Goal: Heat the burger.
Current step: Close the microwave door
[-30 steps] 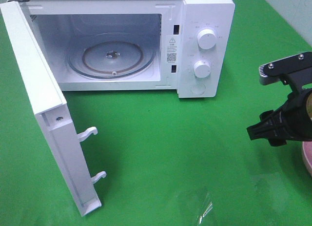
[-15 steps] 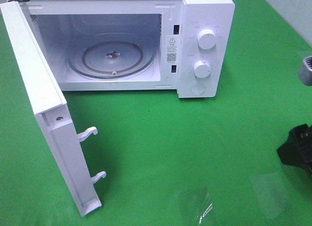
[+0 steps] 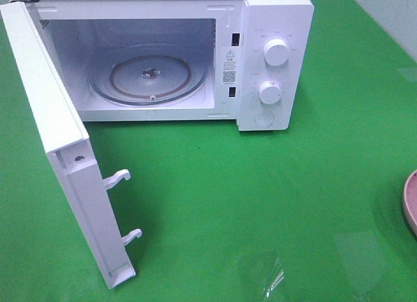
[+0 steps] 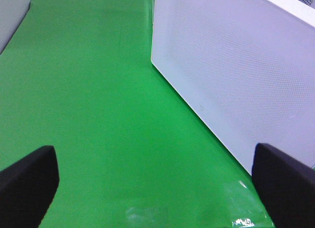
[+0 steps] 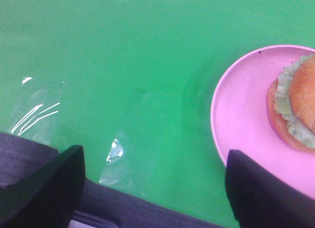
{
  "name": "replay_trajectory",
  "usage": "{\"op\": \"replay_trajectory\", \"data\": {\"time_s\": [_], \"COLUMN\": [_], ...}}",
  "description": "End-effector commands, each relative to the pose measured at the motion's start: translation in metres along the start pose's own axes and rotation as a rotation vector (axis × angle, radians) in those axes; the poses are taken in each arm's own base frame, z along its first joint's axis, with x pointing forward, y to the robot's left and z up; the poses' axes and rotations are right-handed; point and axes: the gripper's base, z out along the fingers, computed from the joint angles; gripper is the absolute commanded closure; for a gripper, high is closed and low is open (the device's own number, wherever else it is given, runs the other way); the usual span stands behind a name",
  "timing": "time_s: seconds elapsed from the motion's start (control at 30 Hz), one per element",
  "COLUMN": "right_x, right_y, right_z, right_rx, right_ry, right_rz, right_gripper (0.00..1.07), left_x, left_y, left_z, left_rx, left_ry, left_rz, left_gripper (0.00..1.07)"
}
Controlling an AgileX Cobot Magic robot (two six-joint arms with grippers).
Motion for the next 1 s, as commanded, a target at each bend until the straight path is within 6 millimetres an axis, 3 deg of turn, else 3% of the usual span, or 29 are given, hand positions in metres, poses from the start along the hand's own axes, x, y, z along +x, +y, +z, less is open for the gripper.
{"op": "replay_trajectory", "data": {"time_s": [0.03,0.27,0.53,1.0], "right_x": [0.013,0.032,0.059,0.059], "right_y": [-0.005,-0.014,-0.012,-0.011], "right_z": [-0.016,-0.044,-0.066,-0.066], "right_rx": [0.003,0.117,0.185,0.189], "right_ry": [-0.099,-0.285,-0.486,-0.484], "right_rz": [0.056,0.115,0.161,0.175], "right_gripper": [0.31,0.31,0.31,0.31], "left_x": [0.0,0.0,0.0,0.0], "left_y": [0.0,0.0,0.0,0.0], "left_z": [-0.002,-0.002,-0.002,-0.001], "left_rx": [0.001,0.001,0.001,0.002], "left_ry": [-0.026,-0.026,-0.026,-0.023], "left_rz": [0.0,0.0,0.0,-0.001], "left_gripper": [0.07,0.07,0.07,0.07]}}
